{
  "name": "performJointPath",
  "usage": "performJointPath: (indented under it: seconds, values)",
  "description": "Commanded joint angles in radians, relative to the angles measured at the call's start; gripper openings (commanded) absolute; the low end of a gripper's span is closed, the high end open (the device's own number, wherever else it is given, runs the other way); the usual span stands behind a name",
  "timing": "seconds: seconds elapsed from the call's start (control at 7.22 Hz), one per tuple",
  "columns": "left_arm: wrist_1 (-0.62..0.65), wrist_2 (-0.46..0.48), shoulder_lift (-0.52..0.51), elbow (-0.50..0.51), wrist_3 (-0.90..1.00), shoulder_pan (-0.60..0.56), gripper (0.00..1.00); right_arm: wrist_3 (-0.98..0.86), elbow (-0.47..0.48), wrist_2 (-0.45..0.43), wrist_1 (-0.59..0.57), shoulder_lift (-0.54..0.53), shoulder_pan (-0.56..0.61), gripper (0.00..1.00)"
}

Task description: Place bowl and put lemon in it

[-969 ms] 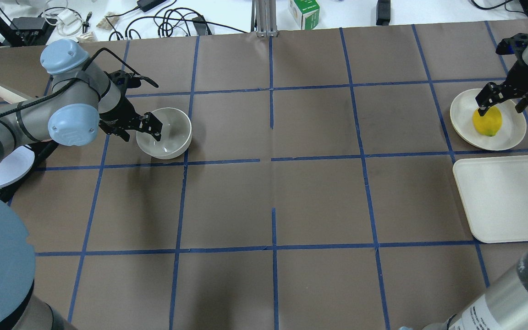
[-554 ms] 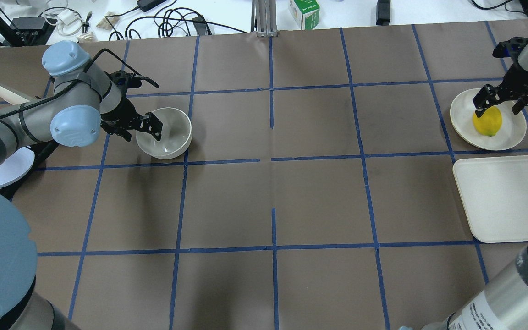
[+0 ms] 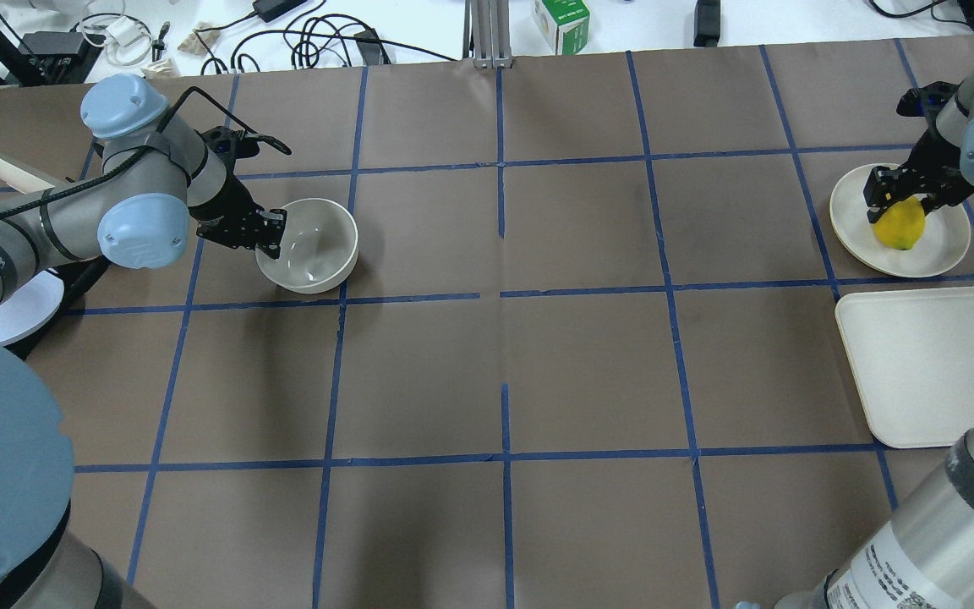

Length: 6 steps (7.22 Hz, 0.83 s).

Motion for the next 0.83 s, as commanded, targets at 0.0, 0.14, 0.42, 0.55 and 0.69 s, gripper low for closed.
performJointPath:
  seconds: [0.0, 0.14, 0.42, 0.55, 0.69]
  values:
    - [-0.041, -0.041, 0.062, 0.003, -0.008, -0.021, 0.0, 0.006, -0.004, 0.008, 0.141, -0.119, 0.045, 0.0]
    - [-0.049, -0.043, 0.089, -0.012, -0.087, -0.085, 0.0, 0.029, -0.005, 0.008, 0.181, -0.138, 0.071, 0.0]
    - [-0.022, -0.041, 0.068, 0.001, -0.344, -0.321, 0.0, 0.119, -0.004, 0.011, 0.259, -0.202, 0.143, 0.0]
    - [0.04, -0.046, 0.04, -0.003, -0.402, -0.367, 0.0, 0.152, 0.002, 0.009, 0.266, -0.209, 0.186, 0.0]
    - [0.043, -0.043, 0.047, -0.017, -0.402, -0.39, 0.0, 0.152, 0.007, 0.009, 0.272, -0.22, 0.2, 0.0]
